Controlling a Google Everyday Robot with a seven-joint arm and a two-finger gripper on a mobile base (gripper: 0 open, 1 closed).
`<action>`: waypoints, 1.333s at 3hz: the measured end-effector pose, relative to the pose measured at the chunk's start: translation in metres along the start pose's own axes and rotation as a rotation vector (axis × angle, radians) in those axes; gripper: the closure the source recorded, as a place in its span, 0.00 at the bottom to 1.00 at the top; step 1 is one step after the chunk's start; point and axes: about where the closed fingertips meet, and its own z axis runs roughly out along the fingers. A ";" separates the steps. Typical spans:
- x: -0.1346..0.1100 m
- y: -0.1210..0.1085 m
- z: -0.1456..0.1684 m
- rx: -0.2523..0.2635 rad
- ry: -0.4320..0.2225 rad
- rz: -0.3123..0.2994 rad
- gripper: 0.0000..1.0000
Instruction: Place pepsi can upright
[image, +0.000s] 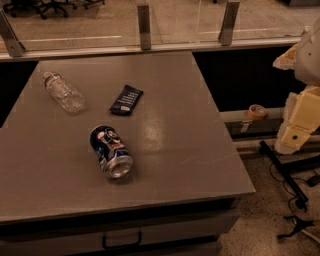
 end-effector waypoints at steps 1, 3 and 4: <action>0.000 0.000 0.000 0.000 0.000 0.000 0.00; -0.079 0.041 0.048 -0.171 0.014 -0.500 0.00; -0.138 0.062 0.073 -0.229 -0.022 -0.830 0.00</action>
Offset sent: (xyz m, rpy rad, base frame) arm -0.0189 0.1063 -0.0542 -0.1925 0.1694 0.7930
